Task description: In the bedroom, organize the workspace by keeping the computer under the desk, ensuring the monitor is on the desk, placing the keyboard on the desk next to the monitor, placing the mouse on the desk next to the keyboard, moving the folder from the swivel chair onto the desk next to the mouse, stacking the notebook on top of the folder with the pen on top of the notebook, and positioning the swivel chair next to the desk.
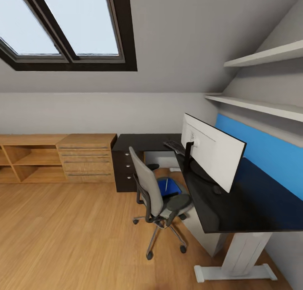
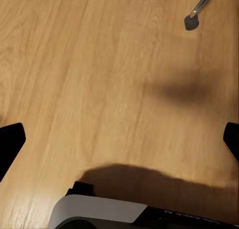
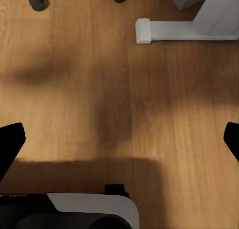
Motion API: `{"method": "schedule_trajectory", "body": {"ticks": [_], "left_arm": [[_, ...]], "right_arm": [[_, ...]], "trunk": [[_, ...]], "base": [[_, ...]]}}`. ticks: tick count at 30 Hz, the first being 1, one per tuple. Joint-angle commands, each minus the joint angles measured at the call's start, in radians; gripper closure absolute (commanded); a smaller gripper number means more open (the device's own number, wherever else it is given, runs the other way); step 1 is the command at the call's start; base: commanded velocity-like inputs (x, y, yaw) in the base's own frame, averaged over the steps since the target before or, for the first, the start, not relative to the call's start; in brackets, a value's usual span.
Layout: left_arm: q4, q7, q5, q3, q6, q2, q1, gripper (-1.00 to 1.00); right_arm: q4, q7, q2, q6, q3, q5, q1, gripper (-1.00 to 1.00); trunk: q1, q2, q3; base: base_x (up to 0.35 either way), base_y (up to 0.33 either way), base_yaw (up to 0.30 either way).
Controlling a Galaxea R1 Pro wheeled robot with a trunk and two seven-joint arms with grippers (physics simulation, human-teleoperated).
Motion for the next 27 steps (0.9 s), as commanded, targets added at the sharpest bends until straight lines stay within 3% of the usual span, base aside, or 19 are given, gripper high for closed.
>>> {"method": "schedule_trajectory", "body": {"ticks": [1,15,27], "left_arm": [[-0.001,-0.008,0.008,0.004,0.000,0.000,0.000,-1.00],[-0.009,-0.003,0.008,0.005,-0.003,0.001,0.000,-1.00],[-0.010,0.002,0.009,0.005,0.001,0.001,0.000,-1.00]], "right_arm": [[0.001,-0.003,0.000,-0.003,0.001,0.000,-0.001,-1.00],[0.001,-0.003,0.000,-0.003,0.001,0.000,-0.001,-1.00],[0.001,-0.003,0.000,-0.003,0.000,-0.001,-0.001,-1.00]], "trunk": [[0.001,-0.001,-0.001],[0.001,-0.001,-0.001],[0.047,-0.085,-0.039]], "base": [[0.309,-0.031,0.000],[0.060,-0.004,0.000],[0.000,0.000,0.000]]}}
